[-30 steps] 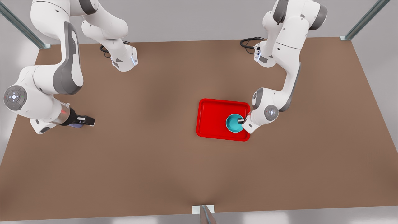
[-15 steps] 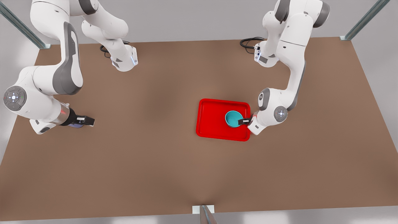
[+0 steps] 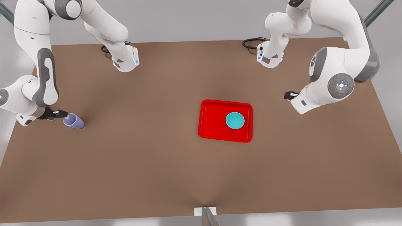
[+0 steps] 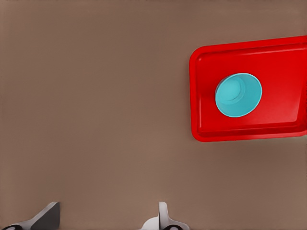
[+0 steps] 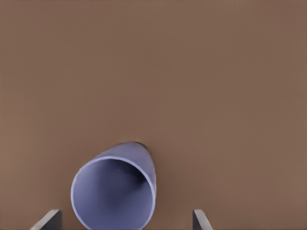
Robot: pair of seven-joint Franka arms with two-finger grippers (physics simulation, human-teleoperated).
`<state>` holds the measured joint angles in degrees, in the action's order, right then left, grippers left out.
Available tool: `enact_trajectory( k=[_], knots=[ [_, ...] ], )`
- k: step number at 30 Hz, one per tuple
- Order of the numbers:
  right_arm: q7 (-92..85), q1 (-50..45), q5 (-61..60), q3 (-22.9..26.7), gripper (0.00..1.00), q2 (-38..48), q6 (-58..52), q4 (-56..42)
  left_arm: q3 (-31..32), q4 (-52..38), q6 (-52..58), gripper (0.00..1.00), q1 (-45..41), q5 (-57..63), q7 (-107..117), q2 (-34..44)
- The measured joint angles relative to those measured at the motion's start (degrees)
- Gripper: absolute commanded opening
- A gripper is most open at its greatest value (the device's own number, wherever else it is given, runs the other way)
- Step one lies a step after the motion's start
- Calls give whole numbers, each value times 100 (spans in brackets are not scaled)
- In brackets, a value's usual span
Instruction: Place the bowl on the tray with the left arm and the cup on the tray with the right arm
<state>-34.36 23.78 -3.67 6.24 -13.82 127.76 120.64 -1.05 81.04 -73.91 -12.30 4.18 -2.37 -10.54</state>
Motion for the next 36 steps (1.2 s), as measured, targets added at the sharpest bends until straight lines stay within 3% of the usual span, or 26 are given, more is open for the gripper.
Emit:
enact_trajectory(
  k=[13, 14, 16, 17, 33, 36],
  knots=[
    [-132, 12, -72, 185, 98, -563, 289, 9, -10, 65, -44, 100, -3, 56, 0, 87],
    [-132, 12, -72, 185, 80, -582, 297, 12, -9, 70, -44, 100, -5, 56, 0, 78],
    [-132, 1, -73, 185, 29, -622, 280, 12, -9, 70, -44, 100, -10, 56, 0, 78],
    [-135, -5, -73, 185, 21, -639, 268, 4, -10, 70, -44, 100, -7, 56, 0, 78],
    [-159, -7, -94, 137, 21, -609, 11, -45, -10, 70, -79, 100, 0, 57, 0, 43],
    [410, -409, -100, 89, 21, -261, -427, -155, -9, 70, -79, 100, -1, 57, 0, 40]
  ],
)
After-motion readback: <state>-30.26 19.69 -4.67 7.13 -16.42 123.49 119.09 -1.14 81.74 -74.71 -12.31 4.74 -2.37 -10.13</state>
